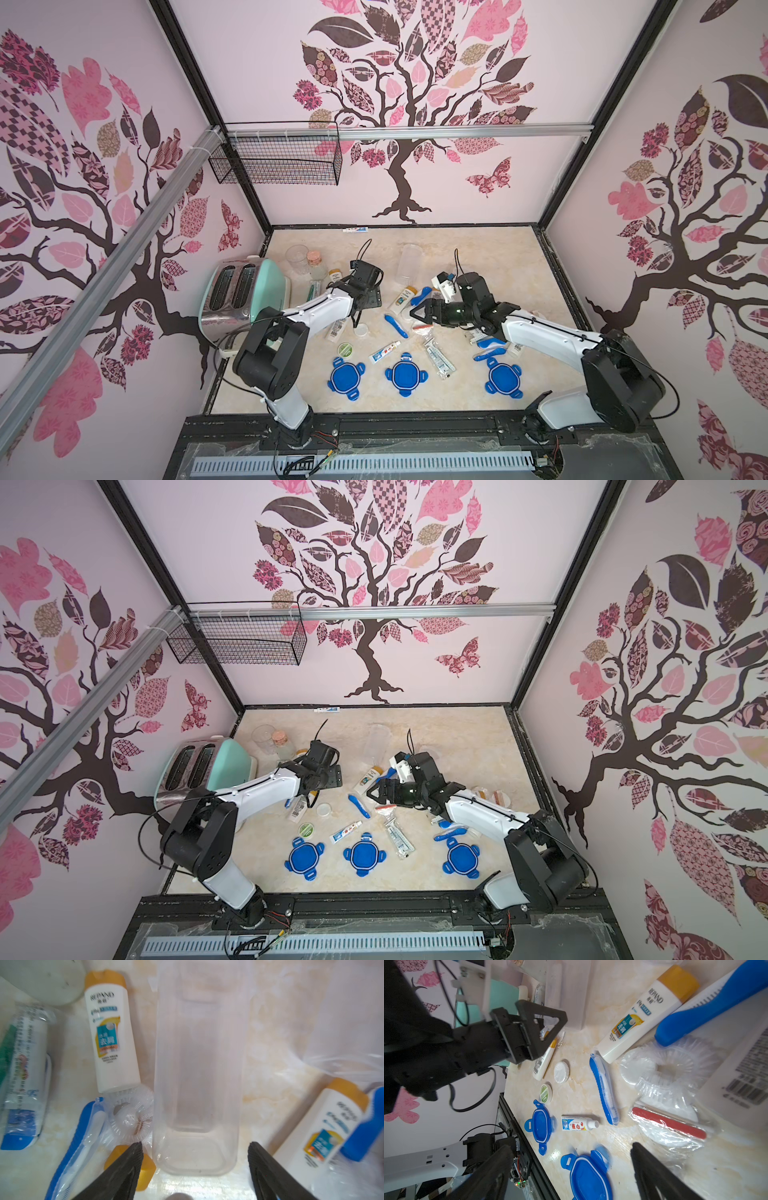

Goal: Take out toiletry kits
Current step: Place the container at the center of the board, then reset both arms

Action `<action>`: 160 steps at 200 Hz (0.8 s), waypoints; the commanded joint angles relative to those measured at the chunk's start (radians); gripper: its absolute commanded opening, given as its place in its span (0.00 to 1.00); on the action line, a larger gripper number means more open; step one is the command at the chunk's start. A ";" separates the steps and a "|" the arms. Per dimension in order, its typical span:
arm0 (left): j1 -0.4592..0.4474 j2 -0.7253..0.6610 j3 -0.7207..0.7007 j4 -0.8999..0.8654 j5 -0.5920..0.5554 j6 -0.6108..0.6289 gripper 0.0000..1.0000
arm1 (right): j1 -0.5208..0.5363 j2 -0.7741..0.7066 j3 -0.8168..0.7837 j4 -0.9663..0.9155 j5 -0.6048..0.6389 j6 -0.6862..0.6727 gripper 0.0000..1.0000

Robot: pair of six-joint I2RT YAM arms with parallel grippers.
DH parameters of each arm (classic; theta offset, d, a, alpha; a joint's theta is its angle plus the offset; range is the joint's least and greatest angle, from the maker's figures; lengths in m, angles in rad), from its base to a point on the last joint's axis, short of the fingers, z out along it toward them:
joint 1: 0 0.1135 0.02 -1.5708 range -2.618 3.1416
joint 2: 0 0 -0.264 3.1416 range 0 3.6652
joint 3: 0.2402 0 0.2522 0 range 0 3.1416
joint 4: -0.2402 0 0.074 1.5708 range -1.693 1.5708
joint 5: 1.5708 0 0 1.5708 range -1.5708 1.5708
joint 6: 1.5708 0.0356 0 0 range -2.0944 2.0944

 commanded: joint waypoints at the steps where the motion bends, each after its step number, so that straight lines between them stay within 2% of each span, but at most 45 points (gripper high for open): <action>1: 0.001 -0.137 -0.009 0.017 -0.032 0.024 0.84 | -0.005 -0.026 0.062 -0.047 0.074 -0.067 0.93; 29: -0.001 -0.334 -0.094 0.084 -0.133 0.055 0.84 | -0.009 -0.058 0.108 -0.063 0.177 -0.153 0.97; 45: -0.002 -0.472 -0.199 0.199 -0.188 0.085 0.85 | -0.010 -0.101 0.097 -0.029 0.261 -0.204 1.00; 74: -0.003 -0.631 -0.353 0.377 -0.291 0.199 0.86 | -0.011 -0.210 0.001 0.135 0.489 -0.308 1.00; 95: -0.002 -0.648 -0.400 0.450 -0.393 0.285 0.86 | -0.013 -0.280 -0.088 0.283 0.685 -0.434 1.00; 121: 0.020 -0.603 -0.457 0.556 -0.521 0.383 0.86 | -0.035 -0.329 -0.176 0.397 0.877 -0.553 0.99; 145: 0.106 -0.570 -0.545 0.703 -0.477 0.404 0.86 | -0.122 -0.350 -0.266 0.462 0.955 -0.521 1.00; 160: 0.152 -0.554 -0.628 0.826 -0.458 0.451 0.85 | -0.207 -0.367 -0.334 0.492 0.933 -0.444 1.00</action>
